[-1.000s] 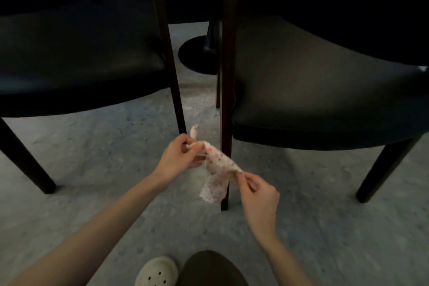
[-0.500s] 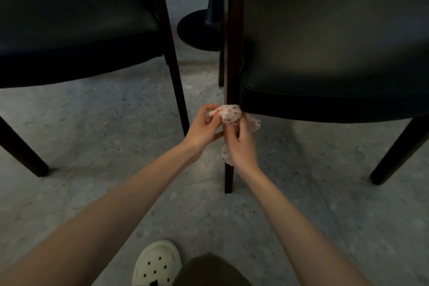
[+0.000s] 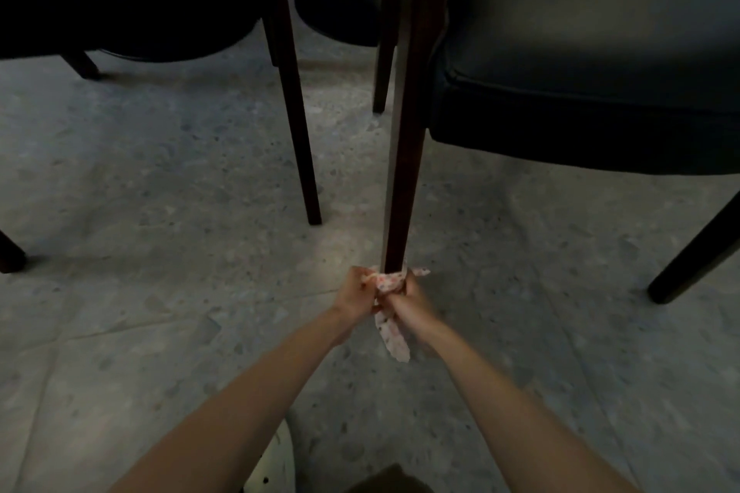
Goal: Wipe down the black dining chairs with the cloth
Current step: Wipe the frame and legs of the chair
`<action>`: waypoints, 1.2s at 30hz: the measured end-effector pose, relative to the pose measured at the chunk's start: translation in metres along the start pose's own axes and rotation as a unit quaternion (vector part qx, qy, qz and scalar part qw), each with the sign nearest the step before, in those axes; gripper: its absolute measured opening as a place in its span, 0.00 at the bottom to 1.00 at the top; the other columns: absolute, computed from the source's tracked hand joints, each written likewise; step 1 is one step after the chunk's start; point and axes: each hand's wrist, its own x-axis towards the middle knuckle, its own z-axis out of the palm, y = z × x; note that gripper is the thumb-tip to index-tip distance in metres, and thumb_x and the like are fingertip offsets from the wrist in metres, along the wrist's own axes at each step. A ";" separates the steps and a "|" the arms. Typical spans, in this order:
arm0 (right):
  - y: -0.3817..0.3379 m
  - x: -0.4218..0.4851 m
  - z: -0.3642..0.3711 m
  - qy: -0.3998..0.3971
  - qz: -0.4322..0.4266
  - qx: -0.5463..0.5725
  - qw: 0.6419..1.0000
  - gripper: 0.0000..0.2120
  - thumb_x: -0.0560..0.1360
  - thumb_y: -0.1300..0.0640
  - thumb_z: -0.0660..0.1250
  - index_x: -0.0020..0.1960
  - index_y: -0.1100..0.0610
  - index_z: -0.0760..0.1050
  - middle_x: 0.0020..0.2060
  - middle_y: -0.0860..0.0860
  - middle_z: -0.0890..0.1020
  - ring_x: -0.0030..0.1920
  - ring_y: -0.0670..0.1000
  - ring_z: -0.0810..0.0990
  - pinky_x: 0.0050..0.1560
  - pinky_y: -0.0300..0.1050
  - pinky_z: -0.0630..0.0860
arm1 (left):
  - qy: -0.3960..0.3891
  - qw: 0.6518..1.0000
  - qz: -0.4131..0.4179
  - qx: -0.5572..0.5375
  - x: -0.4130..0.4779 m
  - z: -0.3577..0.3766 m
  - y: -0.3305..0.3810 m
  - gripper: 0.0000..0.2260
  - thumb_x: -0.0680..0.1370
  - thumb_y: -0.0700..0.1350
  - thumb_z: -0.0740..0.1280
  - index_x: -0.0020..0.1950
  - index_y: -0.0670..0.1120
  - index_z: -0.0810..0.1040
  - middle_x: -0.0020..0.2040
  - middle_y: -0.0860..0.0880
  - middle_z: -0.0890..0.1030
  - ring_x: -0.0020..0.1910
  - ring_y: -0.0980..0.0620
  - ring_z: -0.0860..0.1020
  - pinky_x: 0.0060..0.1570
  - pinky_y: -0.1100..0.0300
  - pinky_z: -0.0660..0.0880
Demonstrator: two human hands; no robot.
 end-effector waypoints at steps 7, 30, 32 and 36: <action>-0.012 -0.013 -0.010 0.087 -0.082 -0.064 0.991 0.10 0.72 0.64 0.70 0.47 0.51 0.80 0.43 0.52 0.85 0.46 0.51 0.83 0.51 0.48 0.79 | 0.021 0.999 0.029 -0.024 -0.013 -0.008 0.017 0.07 0.81 0.37 0.60 0.44 0.46 0.68 0.40 0.46 0.75 0.37 0.54 0.74 0.34 0.65 0.76; -0.426 -0.373 -0.107 -0.003 -0.103 -0.133 0.986 0.05 0.75 0.56 0.68 0.50 0.51 0.82 0.42 0.48 0.84 0.45 0.46 0.82 0.48 0.49 0.79 | 0.025 0.998 0.055 -0.031 -0.418 -0.085 0.400 0.06 0.80 0.42 0.65 0.55 0.41 0.74 0.50 0.43 0.81 0.46 0.50 0.82 0.41 0.61 0.81; -0.460 -0.414 -0.125 -0.013 -0.130 -0.131 0.983 0.05 0.75 0.57 0.68 0.49 0.51 0.81 0.42 0.48 0.84 0.45 0.45 0.82 0.46 0.45 0.79 | 0.024 0.996 0.086 -0.011 -0.464 -0.085 0.429 0.08 0.80 0.44 0.65 0.57 0.42 0.74 0.51 0.44 0.81 0.48 0.51 0.83 0.42 0.61 0.81; -0.507 -0.485 -0.168 -0.006 -0.176 -0.125 0.976 0.08 0.77 0.61 0.64 0.50 0.49 0.77 0.41 0.44 0.81 0.43 0.39 0.78 0.40 0.31 0.71 | 0.017 0.991 0.129 -0.004 -0.539 -0.079 0.476 0.10 0.79 0.48 0.66 0.59 0.48 0.74 0.52 0.51 0.82 0.46 0.56 0.83 0.43 0.63 0.80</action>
